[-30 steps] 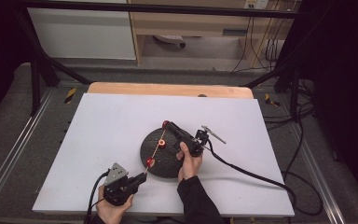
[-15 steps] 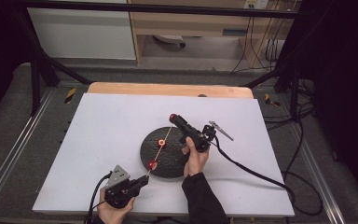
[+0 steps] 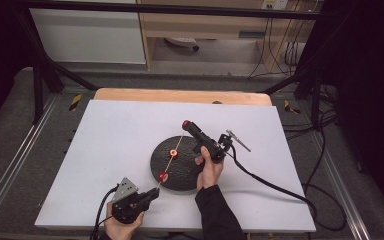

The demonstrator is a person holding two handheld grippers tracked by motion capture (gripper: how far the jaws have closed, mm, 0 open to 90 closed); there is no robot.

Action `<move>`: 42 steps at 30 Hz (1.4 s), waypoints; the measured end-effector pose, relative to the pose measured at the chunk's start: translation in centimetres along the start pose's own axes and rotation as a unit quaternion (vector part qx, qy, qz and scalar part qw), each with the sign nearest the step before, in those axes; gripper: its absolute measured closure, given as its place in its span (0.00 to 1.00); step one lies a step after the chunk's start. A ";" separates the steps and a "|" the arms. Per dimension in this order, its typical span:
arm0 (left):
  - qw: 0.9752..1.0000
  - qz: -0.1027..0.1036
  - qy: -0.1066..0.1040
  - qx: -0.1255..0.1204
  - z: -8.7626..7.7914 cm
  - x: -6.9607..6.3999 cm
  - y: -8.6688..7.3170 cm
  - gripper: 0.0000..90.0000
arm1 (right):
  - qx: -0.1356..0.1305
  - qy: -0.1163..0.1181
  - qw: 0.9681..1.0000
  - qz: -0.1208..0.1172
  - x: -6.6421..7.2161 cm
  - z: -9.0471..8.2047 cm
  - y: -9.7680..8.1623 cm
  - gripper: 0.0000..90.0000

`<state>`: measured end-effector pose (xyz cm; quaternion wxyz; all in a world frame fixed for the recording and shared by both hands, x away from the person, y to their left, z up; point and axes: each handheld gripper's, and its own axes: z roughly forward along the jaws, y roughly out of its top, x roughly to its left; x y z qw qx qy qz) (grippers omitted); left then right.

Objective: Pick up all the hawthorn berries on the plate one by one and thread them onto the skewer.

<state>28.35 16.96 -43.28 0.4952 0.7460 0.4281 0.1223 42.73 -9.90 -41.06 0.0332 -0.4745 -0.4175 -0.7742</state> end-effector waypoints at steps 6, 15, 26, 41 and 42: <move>1.000 -0.002 -0.002 -0.003 0.0 0.0 0.0 0.99 | 0.002 -0.001 1.000 -0.002 -0.1 0.0 -0.3 0.69; 1.000 -0.020 -0.003 -0.008 0.3 -0.1 0.0 0.99 | 0.011 0.004 1.000 0.007 -0.3 -0.1 -1.4 0.69; 0.999 -0.038 -0.008 -0.013 0.7 -1.0 -0.5 0.99 | 0.024 0.004 1.000 -0.017 -0.2 -0.5 -2.3 0.69; 0.999 -0.044 -0.009 -0.024 0.5 -0.5 -0.1 0.99 | 0.053 -0.002 0.998 -0.023 -0.2 -1.6 -2.9 0.69; 0.999 -0.045 -0.008 -0.024 0.5 -0.4 0.0 0.99 | 0.060 0.000 0.998 -0.019 -0.2 -1.6 -3.3 0.69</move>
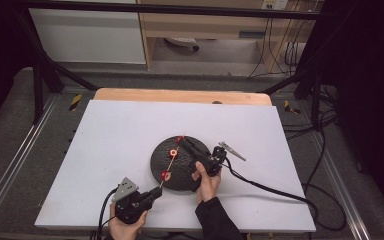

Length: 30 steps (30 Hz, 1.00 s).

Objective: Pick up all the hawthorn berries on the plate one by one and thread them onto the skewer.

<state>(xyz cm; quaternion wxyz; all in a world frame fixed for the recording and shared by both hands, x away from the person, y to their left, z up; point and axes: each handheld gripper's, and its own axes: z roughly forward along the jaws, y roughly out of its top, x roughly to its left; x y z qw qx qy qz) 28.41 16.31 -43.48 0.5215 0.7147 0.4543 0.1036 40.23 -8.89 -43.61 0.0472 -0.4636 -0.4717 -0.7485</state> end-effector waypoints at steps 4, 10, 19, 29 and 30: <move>1.000 0.006 0.004 0.006 0.4 0.3 0.1 0.99 | 0.018 0.001 1.000 -0.003 0.0 -0.2 -1.3 0.69; 1.000 0.011 0.005 0.012 0.9 0.3 0.5 0.99 | 0.053 0.001 0.998 -0.022 0.4 -0.7 -2.1 0.69; 1.000 0.014 0.003 0.026 1.4 0.5 0.5 0.99 | 0.080 -0.004 0.996 -0.035 0.6 -1.3 -3.5 0.68; 0.999 0.021 0.000 0.026 1.4 0.8 0.7 0.99 | 0.103 -0.008 0.994 -0.041 0.8 -1.4 -3.8 0.68; 0.999 0.018 -0.004 0.027 1.3 0.8 0.7 0.99 | 0.104 -0.008 0.994 -0.041 0.8 -1.4 -3.7 0.67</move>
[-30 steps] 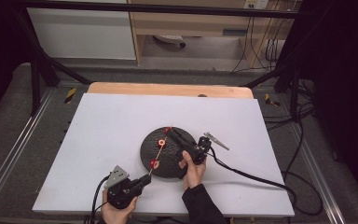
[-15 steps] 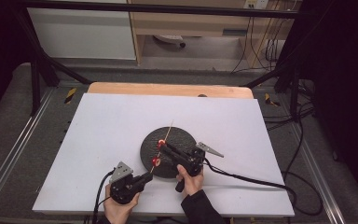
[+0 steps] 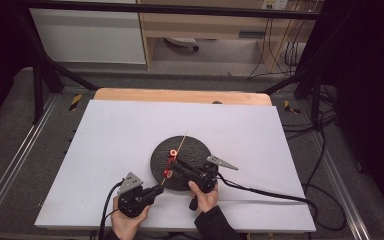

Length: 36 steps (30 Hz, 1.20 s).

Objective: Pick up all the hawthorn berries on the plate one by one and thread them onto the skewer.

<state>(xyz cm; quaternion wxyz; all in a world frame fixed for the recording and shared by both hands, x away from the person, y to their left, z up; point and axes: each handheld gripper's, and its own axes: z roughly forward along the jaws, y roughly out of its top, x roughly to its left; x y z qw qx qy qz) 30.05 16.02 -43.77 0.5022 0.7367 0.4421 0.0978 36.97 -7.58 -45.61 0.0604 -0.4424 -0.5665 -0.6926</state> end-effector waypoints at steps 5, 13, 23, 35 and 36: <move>1.000 0.011 0.000 0.000 -0.9 0.8 0.0 0.99 | 0.000 -0.016 0.999 -0.044 0.6 -0.9 1.4 0.52; 0.998 0.055 0.027 0.022 -2.7 2.9 0.6 0.98 | 0.090 -0.097 0.984 -0.119 0.2 -1.8 4.4 0.23; 0.994 0.084 0.037 0.053 -4.0 4.9 0.5 0.98 | 0.224 -0.148 0.940 -0.210 -0.1 -1.1 6.9 0.12; 0.993 0.084 0.057 0.058 -4.2 6.2 0.5 0.98 | 0.347 -0.163 0.887 -0.257 0.1 3.6 9.1 0.15; 0.993 0.084 0.058 0.059 -4.3 6.4 0.5 0.98 | 0.354 -0.165 0.883 -0.261 0.1 4.1 9.2 0.16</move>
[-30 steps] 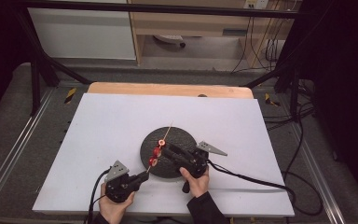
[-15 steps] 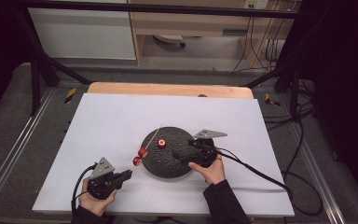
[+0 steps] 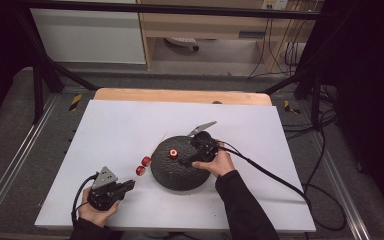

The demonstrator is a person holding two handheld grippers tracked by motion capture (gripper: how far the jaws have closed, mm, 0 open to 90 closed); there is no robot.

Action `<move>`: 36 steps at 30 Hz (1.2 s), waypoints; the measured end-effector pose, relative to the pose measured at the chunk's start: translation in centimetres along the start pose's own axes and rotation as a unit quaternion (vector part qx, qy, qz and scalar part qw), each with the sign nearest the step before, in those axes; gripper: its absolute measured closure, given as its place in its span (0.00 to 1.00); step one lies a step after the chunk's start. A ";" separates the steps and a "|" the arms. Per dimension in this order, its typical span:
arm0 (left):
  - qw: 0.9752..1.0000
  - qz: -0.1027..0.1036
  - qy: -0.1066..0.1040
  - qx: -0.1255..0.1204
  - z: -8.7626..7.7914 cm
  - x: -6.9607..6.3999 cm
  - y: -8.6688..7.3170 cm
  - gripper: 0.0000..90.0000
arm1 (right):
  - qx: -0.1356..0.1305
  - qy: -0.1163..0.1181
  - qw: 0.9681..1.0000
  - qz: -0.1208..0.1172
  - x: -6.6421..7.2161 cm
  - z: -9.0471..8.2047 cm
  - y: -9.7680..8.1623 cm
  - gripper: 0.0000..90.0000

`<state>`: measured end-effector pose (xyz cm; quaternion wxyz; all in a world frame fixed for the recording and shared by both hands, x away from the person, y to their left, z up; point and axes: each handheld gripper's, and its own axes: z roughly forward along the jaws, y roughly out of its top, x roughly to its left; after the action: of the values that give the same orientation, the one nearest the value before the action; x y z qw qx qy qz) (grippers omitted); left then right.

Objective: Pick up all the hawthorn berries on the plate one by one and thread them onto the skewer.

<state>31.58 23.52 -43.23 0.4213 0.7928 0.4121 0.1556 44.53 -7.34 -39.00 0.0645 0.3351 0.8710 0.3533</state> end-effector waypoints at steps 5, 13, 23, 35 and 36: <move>1.000 -0.002 0.003 0.002 0.1 0.3 0.0 0.98 | 0.031 0.002 1.000 -0.006 -0.3 1.5 1.7 0.22; 1.000 -0.005 0.008 0.004 0.1 0.4 0.0 0.98 | 0.067 0.012 0.998 -0.007 -0.4 3.6 3.7 0.36; 1.000 -0.008 0.010 0.007 0.2 0.3 -0.1 0.98 | 0.106 0.011 0.994 -0.005 -0.5 5.9 4.6 0.50; 1.000 -0.006 0.008 0.007 0.2 0.2 -0.1 0.98 | 0.119 0.022 0.993 0.017 -0.8 7.0 4.5 0.63; 1.000 -0.006 0.008 0.007 0.2 0.2 -0.1 0.98 | 0.119 0.023 0.992 0.017 -0.8 7.0 4.5 0.64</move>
<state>31.75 23.60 -43.42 0.4129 0.7920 0.4214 0.1568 50.03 -1.47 -41.31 -0.0021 0.3467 0.9023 0.2561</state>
